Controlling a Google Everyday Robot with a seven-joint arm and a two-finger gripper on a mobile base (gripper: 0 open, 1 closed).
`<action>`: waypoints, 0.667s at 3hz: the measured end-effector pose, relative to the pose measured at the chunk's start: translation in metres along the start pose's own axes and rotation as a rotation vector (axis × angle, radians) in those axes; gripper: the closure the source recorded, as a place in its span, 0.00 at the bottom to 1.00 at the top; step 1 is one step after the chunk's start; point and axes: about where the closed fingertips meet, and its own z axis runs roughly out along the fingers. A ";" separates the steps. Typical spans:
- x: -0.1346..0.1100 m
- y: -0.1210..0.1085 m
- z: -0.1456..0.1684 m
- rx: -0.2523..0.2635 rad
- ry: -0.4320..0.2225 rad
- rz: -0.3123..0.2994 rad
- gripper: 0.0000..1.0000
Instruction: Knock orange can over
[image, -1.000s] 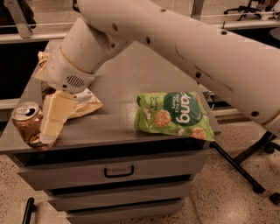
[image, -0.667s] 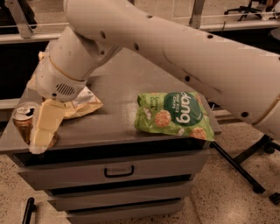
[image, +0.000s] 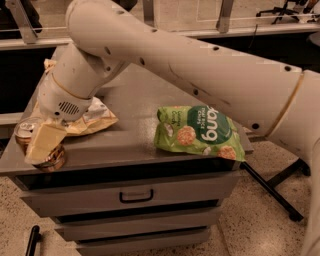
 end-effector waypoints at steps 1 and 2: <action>0.008 -0.009 -0.003 -0.012 -0.009 0.047 0.62; 0.035 -0.019 -0.049 0.043 0.020 0.122 0.87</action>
Offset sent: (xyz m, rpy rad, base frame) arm 0.0824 -0.1240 0.0310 -0.0724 0.0485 -0.2684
